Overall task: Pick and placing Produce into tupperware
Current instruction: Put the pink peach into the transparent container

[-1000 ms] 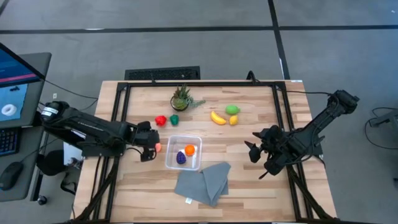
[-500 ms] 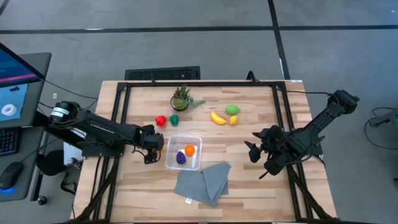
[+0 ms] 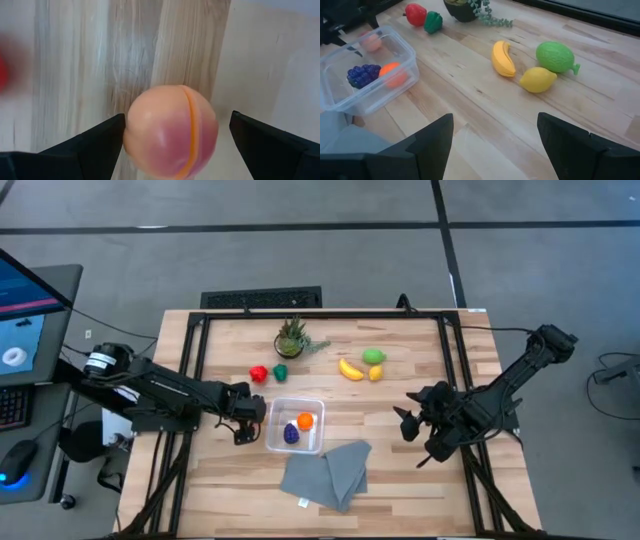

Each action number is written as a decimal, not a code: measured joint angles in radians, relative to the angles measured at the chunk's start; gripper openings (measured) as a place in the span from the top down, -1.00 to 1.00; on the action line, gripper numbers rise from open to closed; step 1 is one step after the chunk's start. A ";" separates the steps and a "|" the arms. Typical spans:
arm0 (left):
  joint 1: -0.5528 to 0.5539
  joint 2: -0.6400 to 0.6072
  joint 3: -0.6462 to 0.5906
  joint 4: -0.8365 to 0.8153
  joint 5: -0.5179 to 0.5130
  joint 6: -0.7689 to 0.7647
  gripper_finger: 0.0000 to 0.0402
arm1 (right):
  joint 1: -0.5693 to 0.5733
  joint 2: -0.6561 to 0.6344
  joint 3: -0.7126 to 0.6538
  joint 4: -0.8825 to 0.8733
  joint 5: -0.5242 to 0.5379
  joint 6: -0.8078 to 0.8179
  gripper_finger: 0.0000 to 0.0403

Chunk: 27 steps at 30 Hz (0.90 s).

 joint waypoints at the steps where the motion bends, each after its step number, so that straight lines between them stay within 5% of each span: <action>1: 0.000 0.000 0.000 0.000 0.000 -0.004 -0.71 | 0.000 0.000 0.000 0.000 0.000 0.000 -0.54; 13: 0.000 -0.001 0.000 -0.001 0.000 -0.041 -0.19 | 0.000 0.000 0.000 0.001 0.000 0.000 -0.54; 27: 0.000 -0.025 -0.002 -0.008 0.003 -0.060 -0.21 | 0.001 0.000 0.000 0.009 -0.002 0.000 -0.40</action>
